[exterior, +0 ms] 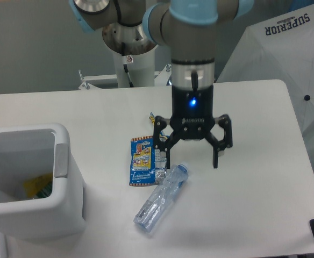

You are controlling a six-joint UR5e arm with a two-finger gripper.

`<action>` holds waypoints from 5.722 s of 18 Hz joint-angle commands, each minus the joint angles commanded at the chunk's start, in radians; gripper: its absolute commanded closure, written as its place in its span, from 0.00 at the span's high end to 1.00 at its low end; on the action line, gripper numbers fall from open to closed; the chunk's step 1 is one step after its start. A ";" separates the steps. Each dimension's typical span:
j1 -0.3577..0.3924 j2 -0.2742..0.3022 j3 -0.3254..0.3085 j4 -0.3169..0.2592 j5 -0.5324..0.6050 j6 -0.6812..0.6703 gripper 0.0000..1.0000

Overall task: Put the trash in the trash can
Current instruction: 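Lower the open gripper toward the clear plastic water bottle, then align the gripper over the bottle's cap end and close on it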

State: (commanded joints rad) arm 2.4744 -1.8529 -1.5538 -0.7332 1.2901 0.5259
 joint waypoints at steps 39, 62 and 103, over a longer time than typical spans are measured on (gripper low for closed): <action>-0.140 -0.344 0.015 -0.020 0.146 0.243 1.00; -0.163 -0.393 0.017 -0.008 0.189 0.283 1.00; -0.152 -0.327 0.017 -0.002 0.221 0.295 0.63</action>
State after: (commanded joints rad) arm 2.3224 -2.1798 -1.5371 -0.7348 1.5110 0.8207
